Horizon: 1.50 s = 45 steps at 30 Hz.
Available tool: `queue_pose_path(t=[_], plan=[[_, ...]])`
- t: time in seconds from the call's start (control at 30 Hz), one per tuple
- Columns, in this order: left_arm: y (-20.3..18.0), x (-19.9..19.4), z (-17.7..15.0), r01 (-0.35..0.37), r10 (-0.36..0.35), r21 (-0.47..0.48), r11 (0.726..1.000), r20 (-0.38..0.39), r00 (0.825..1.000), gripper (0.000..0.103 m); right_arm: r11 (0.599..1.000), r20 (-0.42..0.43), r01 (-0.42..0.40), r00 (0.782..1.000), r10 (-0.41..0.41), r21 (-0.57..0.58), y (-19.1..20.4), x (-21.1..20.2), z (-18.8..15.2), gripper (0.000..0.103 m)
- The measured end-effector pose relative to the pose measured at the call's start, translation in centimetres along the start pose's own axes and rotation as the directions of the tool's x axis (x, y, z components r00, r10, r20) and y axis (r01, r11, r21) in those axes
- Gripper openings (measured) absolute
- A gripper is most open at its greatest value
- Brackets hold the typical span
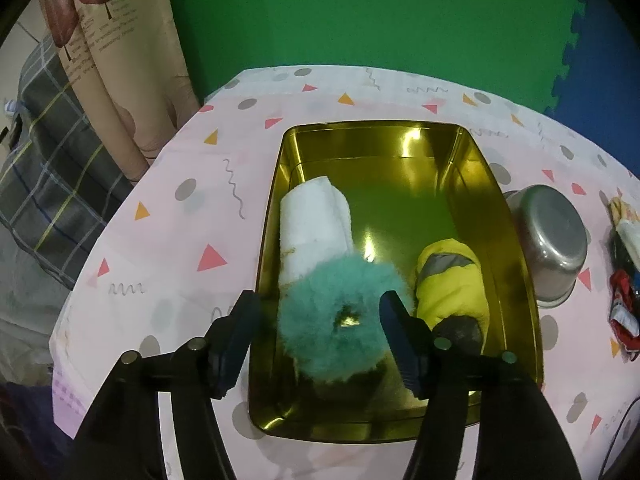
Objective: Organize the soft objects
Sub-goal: 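Carry the teal scrunchie into the gold tray and open the left gripper, then carry the cotton swab bag into the gold tray and open the right gripper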
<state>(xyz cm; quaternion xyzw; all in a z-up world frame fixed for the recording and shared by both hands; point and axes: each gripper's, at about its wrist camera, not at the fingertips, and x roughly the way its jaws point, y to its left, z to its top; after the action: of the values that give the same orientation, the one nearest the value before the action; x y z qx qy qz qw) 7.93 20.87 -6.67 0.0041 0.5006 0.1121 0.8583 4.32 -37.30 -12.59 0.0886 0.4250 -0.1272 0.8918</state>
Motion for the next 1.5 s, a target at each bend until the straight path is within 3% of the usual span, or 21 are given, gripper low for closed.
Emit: queue_pose_path(t=[0.37, 0.63, 0.83, 1.1, 1.33, 1.5], plan=[[0.2, -1.6, -1.8, -0.027, 0.029, -0.03, 0.999, 0.07, 0.997, 0.07, 0.997, 0.042, -0.05, 0.998, 0.053, -0.053, 2.7, -4.9, 1.1, 0.029], [1.9, -2.2, -2.6, -0.022, 0.028, -0.077, 0.997, 0.085, 0.996, 0.071, 0.966, 0.067, -0.178, 0.979, 0.193, -0.186, 10.4, -9.7, 2.2, 0.029], [3.8, -2.1, -2.6, -0.012, 0.022, -0.133, 0.991, 0.075, 0.997, 0.072, 0.9, 0.005, -0.317, 0.943, 0.334, -0.298, 19.0, -11.4, 1.7, 0.029], [7.0, -2.0, -2.7, -0.014, 0.029, -0.223, 0.975, 0.066, 0.997, 0.073, 0.785, -0.095, -0.474, 0.873, 0.479, -0.399, 30.5, -12.2, -0.3, 0.029], [8.8, -1.5, -2.9, -0.018, 0.032, -0.272, 0.962, 0.045, 0.998, 0.073, 0.697, -0.159, -0.543, 0.828, 0.538, -0.468, 38.8, -12.5, -2.2, 0.029], [9.4, -1.2, -2.9, -0.015, 0.027, -0.286, 0.958, 0.038, 0.999, 0.073, 0.665, -0.201, -0.562, 0.817, 0.541, -0.492, 43.1, -11.6, -3.1, 0.029]])
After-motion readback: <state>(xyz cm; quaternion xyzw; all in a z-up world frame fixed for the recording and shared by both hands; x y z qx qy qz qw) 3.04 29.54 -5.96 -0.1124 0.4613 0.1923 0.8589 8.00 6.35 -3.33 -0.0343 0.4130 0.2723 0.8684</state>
